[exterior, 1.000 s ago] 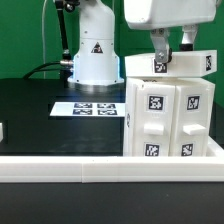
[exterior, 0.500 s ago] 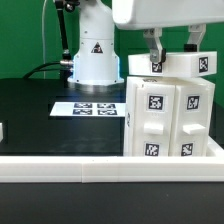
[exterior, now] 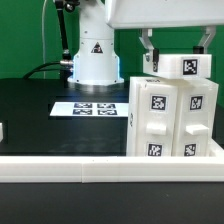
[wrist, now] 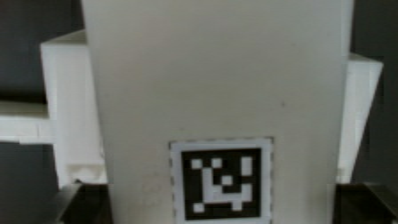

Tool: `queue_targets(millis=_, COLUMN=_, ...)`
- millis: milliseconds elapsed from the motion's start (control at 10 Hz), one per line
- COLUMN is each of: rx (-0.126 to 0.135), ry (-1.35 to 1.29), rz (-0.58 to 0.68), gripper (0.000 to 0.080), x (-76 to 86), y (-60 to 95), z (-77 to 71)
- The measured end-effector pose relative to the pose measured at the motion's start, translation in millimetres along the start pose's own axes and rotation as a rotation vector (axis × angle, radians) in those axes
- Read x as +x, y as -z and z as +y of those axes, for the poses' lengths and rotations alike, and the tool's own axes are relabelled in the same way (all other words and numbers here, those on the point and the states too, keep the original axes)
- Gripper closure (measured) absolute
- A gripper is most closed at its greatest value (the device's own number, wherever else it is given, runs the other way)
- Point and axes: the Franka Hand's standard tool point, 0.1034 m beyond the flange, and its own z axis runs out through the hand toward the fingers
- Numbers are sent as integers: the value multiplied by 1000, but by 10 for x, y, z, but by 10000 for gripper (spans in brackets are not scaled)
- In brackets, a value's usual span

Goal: Assemble cabinet

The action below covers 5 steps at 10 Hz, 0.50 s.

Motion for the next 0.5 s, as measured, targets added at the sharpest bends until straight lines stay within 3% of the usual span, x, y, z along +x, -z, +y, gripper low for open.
queue_targets(millis=500, rx=5, ry=-336, rz=13, gripper=239, x=15, y=-8, z=0)
